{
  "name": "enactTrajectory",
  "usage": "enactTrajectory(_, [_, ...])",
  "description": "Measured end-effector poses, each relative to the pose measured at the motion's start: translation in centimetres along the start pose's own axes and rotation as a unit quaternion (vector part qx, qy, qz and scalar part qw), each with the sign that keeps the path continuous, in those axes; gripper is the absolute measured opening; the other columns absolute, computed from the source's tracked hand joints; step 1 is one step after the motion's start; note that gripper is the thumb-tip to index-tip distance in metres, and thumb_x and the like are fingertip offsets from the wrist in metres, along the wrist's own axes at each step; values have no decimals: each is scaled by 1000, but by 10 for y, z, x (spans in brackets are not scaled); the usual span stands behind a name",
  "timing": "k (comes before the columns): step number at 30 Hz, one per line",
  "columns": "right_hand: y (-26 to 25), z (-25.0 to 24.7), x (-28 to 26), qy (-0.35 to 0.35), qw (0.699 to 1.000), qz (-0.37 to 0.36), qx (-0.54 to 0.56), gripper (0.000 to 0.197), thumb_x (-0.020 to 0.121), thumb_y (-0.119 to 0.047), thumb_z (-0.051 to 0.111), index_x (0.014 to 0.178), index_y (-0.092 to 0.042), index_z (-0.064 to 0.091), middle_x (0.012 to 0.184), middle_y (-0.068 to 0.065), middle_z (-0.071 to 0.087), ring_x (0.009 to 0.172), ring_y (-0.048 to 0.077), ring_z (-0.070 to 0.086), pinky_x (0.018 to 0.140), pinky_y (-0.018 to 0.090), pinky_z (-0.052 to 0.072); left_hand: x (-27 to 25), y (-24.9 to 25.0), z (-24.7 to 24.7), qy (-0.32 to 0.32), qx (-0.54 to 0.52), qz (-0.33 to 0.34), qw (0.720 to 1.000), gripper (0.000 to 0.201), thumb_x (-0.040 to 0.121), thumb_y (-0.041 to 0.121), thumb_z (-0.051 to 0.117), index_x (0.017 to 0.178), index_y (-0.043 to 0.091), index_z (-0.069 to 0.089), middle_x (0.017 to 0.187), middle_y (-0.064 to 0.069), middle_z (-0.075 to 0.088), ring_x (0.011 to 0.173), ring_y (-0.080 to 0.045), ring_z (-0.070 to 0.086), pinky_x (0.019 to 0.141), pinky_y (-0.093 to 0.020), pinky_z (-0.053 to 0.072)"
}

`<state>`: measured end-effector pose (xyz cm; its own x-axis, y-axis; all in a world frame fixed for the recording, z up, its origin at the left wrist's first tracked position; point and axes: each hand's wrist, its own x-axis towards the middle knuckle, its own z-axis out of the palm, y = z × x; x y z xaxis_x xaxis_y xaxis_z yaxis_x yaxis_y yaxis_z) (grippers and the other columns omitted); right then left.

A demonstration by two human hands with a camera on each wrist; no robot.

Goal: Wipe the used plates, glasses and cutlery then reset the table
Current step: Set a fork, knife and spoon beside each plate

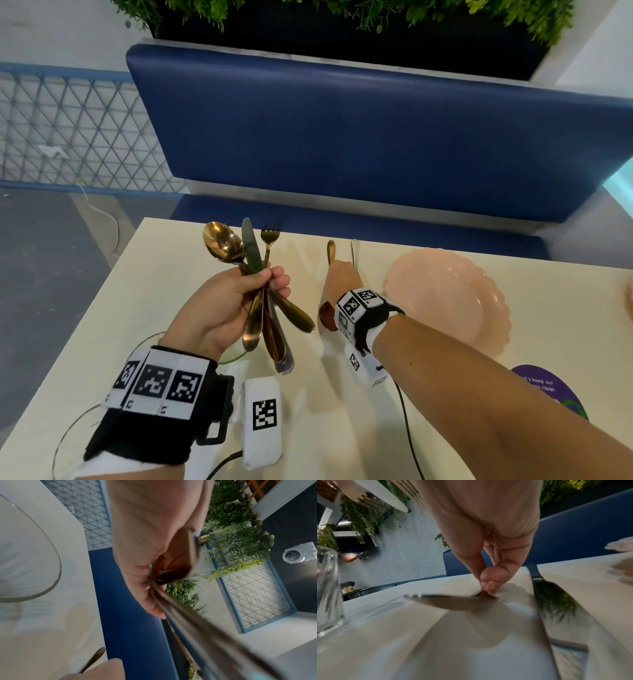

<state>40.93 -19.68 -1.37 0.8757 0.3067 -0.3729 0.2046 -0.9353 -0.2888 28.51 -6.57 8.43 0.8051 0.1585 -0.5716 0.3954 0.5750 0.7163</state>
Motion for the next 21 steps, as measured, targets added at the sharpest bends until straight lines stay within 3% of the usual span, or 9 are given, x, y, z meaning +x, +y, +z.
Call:
enactTrajectory(8, [2, -4, 2, 0, 1000, -5, -23, 28, 98, -16, 46, 119, 0, 54, 121, 13, 61, 110, 23, 61, 99, 29, 47, 1, -3, 4, 5, -10, -13, 1000, 16, 96, 5, 44, 101, 0, 58, 67, -7, 69, 66, -15, 70, 66, -28, 59])
enactTrajectory(14, [2, -42, -6, 55, 997, -12, 49, 24, 95, -21, 51, 112, -6, 58, 112, 11, 62, 100, 25, 61, 87, 31, 47, 0, -5, 12, -2, -21, -4, 1000, 16, 94, 4, 47, 106, -1, 56, 71, -7, 69, 64, -14, 69, 63, -26, 60])
enactTrajectory(16, [6, -66, -17, 113, 985, -69, 113, 16, 93, -18, 50, 98, -11, 63, 92, 4, 64, 83, 19, 61, 75, 29, 47, -1, -6, 17, 4, -10, -1, 1000, 16, 95, 4, 46, 107, 0, 56, 80, -9, 69, 65, -14, 70, 62, -26, 60])
enactTrajectory(18, [7, -85, -37, 158, 962, -154, 162, 14, 91, -15, 53, 88, -13, 67, 71, -8, 57, 67, 8, 53, 66, 22, 41, -1, -9, 26, 5, -6, 4, 1000, 14, 95, 3, 45, 105, 2, 55, 84, -10, 67, 64, -13, 71, 61, -26, 60])
enactTrajectory(21, [6, -102, -72, 139, 928, -317, 138, 16, 88, -5, 58, 95, -11, 72, 87, -3, 56, 76, 9, 52, 68, 18, 41, -3, -15, 44, -23, -3, 2, 1000, 13, 95, 2, 44, 104, 4, 54, 85, -11, 66, 63, -13, 71, 60, -28, 60])
